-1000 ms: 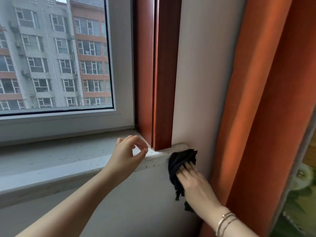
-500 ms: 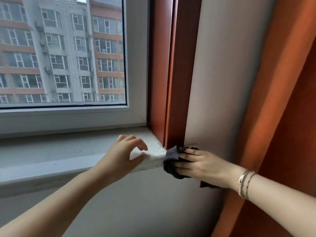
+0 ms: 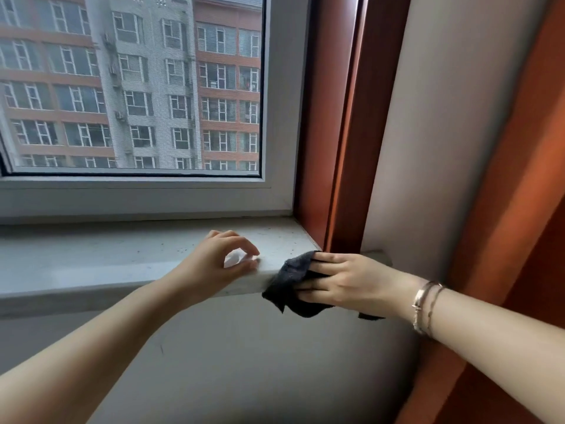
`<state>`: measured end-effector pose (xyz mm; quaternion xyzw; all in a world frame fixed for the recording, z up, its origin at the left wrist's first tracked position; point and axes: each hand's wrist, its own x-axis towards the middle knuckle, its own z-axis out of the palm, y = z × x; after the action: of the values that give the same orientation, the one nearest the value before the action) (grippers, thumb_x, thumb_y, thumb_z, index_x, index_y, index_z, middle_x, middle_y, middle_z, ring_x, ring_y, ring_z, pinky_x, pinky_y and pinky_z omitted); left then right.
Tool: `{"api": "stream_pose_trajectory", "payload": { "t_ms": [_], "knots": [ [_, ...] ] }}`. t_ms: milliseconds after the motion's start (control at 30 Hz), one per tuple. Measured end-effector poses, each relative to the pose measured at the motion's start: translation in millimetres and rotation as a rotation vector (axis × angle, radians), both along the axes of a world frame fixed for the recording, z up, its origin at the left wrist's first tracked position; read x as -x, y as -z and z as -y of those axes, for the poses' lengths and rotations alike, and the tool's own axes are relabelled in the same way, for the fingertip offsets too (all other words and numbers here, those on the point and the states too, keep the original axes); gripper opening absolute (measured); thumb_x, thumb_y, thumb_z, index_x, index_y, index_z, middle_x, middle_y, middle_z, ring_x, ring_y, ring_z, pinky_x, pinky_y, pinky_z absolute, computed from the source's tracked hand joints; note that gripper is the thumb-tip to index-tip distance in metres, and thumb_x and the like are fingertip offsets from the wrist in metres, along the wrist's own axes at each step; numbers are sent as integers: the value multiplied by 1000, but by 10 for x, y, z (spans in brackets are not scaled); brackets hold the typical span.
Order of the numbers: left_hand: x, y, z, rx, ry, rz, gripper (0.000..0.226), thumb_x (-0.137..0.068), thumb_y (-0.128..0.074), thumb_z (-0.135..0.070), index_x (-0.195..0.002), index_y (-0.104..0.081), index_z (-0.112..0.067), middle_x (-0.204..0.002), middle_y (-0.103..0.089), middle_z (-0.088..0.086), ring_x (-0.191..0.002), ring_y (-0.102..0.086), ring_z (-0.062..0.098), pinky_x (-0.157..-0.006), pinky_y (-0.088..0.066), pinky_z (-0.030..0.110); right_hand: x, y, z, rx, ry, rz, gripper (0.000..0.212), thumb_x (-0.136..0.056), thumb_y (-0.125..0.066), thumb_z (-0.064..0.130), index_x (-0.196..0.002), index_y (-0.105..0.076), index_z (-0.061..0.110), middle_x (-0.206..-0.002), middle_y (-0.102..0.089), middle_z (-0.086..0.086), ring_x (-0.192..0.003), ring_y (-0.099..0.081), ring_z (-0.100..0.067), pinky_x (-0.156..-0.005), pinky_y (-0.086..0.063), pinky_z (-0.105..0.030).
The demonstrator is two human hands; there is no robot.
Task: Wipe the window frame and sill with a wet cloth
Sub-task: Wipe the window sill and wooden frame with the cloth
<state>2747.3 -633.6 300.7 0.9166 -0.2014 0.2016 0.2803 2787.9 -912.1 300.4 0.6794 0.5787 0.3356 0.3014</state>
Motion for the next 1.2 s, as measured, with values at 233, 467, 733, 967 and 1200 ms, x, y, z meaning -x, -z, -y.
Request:
{"api": "stream_pose_trajectory", "payload": {
  "t_ms": [233,467,733,967,1200],
  "knots": [
    [-21,10,-38,17,0,10,6,-87,-63,-36,-91,-62,-40,-99,-61,-18,-101,-47,3,-79,-36,13,-61,-135,646,96,131,-7,38,-86,-34,7,-120,-48,18,-120,-64,8,-117,-59,-21,-113,-31,-36],
    [-2,-44,-83,152,-15,-25,16,-85,-63,-19,-93,-66,-33,-100,-65,-17,-101,-55,0,-87,-39,18,-37,-137,-237,68,-33,-202,48,-86,-57,5,-130,-45,20,-136,-53,7,-124,-51,-22,-109,-38,-33],
    [100,-353,-603,189,-144,30,29,-86,-60,-5,-90,-68,-32,-94,-68,-16,-94,-61,-4,-85,-43,15,48,-716,-970,-580,229,-765,65,-77,-51,-5,-139,-43,14,-140,-50,-5,-129,-46,-21,-108,-36,-25],
    [107,-356,-1072,72,-301,28,18,-87,-61,-9,-93,-71,-23,-93,-68,-11,-94,-55,3,-80,-33,3,-207,-542,-1599,-511,531,-1261,48,-85,-40,69,-122,-51,40,-130,-54,15,-129,-41,-11,-108,-30,-33],
    [140,-204,-1661,-11,-494,25,13,-86,-59,-20,-87,-69,-29,-89,-64,-14,-95,-51,13,-80,-34,21,-320,-376,-1717,-277,431,-1073,67,-92,-38,61,-149,-18,33,-156,-19,4,-144,-13,-13,-117,-8,-26]
  ]
}}
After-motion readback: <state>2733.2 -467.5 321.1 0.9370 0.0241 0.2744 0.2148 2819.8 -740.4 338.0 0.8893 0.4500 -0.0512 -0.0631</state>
